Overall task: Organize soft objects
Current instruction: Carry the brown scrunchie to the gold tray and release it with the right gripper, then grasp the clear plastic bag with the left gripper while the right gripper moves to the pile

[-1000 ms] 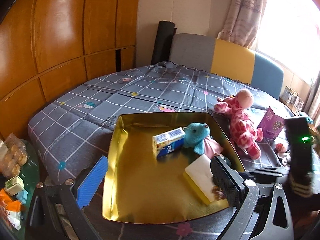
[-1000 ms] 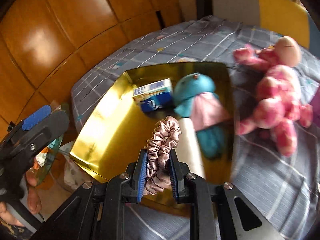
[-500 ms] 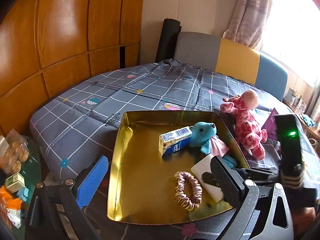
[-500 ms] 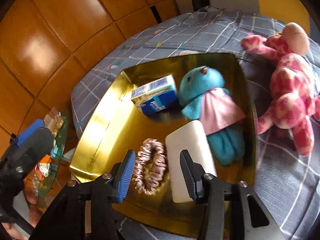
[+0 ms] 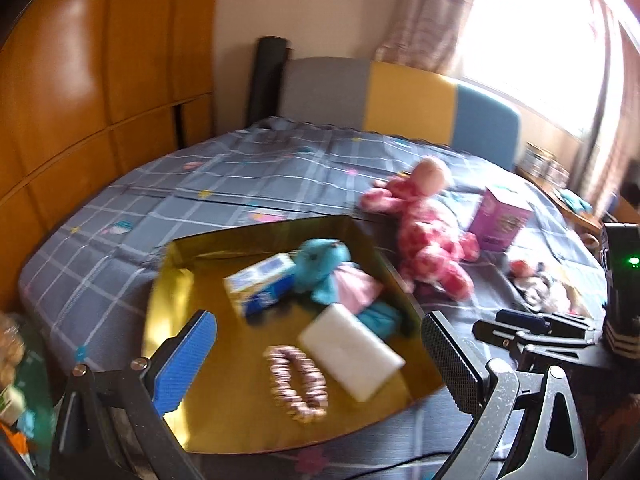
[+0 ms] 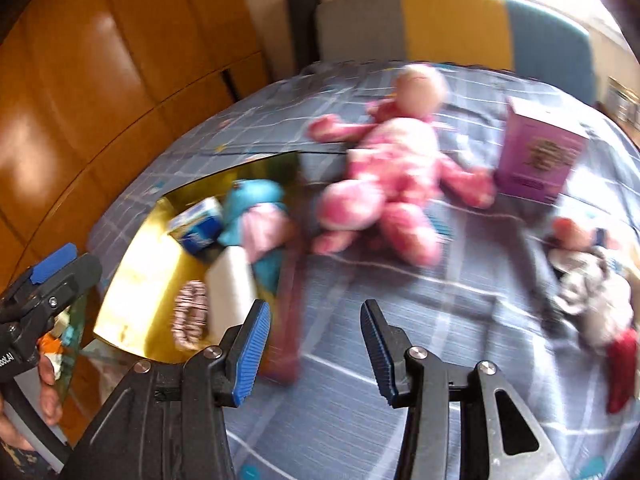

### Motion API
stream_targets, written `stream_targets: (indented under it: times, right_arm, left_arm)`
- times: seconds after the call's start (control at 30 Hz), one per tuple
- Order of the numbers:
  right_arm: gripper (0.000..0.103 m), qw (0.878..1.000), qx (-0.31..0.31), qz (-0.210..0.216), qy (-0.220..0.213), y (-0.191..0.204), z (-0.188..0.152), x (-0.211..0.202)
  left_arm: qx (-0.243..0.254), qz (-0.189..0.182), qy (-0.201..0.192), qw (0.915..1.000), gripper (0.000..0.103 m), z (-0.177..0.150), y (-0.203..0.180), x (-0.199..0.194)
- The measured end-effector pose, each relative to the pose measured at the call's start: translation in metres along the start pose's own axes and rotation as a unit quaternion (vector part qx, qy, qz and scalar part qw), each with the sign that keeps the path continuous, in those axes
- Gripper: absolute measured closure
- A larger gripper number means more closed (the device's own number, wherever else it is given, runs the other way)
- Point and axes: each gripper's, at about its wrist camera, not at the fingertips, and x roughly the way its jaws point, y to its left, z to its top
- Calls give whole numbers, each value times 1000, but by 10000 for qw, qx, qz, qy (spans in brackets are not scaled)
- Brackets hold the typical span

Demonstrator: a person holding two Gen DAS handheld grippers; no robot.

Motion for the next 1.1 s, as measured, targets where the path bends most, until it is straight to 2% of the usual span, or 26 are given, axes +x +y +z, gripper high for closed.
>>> stream_targets:
  times: [0.17, 0.3, 0.37, 0.43, 0.57, 0.7, 0.83, 0.93, 1.1]
  right_arm:
    - [55, 9974, 518, -479, -164, -60, -13, -34]
    - [55, 9885, 1086, -970, -394, -122, -24, -69]
    - [55, 9802, 1454, -1224, -551, -156, -29, -89]
    - [55, 9668, 1889, -1550, -741, -190, -36, -109]
    - [54, 9349, 2681, -2062, -1077, -247, -55, -140]
    - [53, 9090, 3397, -1964, -1404, -278, -72, -157]
    - [53, 9052, 3523, -1811, -1537, -284, -74, -161]
    - [53, 9033, 3587, -1719, -1608, -284, -75, -163]
    - [52, 8931, 3846, -1599, -1698, -292, -83, -167]
  left_arm:
    - [338, -430, 99, 9985, 0, 5, -38, 7]
    - [649, -725, 173, 9951, 0, 9, -74, 13]
    - [739, -902, 257, 9928, 0, 11, -91, 19]
    - [817, -1032, 380, 9906, 0, 14, -108, 26]
    - [1066, -1395, 590, 9827, 0, 17, -149, 42]
    - [1469, -1716, 932, 9697, 0, 16, -196, 63]
    - [1827, -2042, 1102, 9554, 0, 13, -244, 76]
    - [2199, -2099, 1047, 9469, 1, 10, -277, 84]
    - [2606, -2289, 1273, 9293, 1, 6, -334, 110]
